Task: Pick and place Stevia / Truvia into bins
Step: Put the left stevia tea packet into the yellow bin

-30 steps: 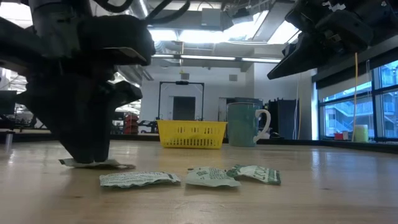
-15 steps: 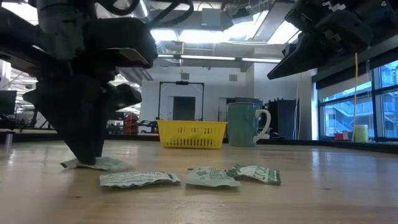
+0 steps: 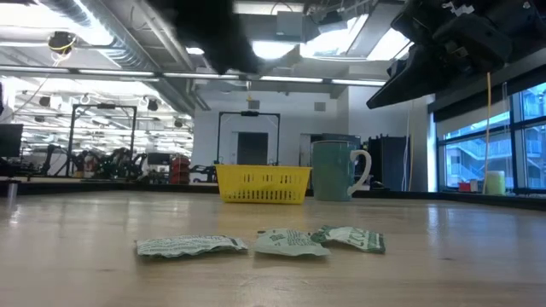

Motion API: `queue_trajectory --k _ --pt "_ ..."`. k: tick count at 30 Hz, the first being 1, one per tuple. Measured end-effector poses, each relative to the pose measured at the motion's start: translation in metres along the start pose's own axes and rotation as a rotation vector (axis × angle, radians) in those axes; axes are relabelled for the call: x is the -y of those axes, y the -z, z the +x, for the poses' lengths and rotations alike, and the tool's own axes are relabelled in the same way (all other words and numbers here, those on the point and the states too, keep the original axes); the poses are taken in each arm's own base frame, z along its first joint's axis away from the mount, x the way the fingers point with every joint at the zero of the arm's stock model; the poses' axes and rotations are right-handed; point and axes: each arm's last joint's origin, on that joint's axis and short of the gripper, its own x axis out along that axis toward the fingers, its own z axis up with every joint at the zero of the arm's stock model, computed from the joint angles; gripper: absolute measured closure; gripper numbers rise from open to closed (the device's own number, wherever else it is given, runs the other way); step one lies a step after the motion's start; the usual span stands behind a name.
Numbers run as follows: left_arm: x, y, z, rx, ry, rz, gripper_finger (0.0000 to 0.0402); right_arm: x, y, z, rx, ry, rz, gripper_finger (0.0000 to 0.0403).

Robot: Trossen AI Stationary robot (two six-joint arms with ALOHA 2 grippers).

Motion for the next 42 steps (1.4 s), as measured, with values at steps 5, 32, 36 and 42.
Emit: queue_trajectory --k 5,32,36,42 --pt "-0.038 -0.021 -0.01 0.175 -0.223 -0.034 0.0392 0.0 0.0 0.0 0.001 0.001 -0.002 0.0292" --pt "-0.155 0.038 0.045 -0.169 -0.438 -0.279 0.0393 0.0 0.0 0.0 -0.004 0.001 -0.003 0.0292" --pt "-0.154 0.038 0.044 -0.183 -0.433 -0.278 0.0377 0.0 0.0 0.0 -0.005 0.0 -0.004 0.0292" --pt "-0.15 0.031 0.038 -0.147 -0.345 -0.283 0.0331 0.0 0.0 0.0 -0.003 0.0 0.001 0.0292"
